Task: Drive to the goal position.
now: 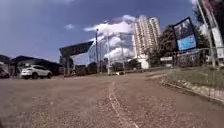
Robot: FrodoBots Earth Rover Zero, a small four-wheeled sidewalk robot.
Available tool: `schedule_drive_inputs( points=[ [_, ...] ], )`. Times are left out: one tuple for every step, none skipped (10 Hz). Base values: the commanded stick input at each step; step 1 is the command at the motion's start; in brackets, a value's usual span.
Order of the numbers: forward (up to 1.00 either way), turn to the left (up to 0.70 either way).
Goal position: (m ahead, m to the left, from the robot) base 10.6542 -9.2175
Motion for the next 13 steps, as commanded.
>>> schedule_drive_inputs(
  points=[
    [0.7,0.0],
    [0.7,0.0],
    [0.7,0.0],
    [0.7,0.0],
    [0.7,0.0],
    [0.7,0.0],
    [0.7,0.0],
    [0.7,0.0],
    [0.7,0.0],
    [0.7,0.0],
    [0.7,0.0],
    [0.7,0.0],
    [0.7,0.0]
  ],
)
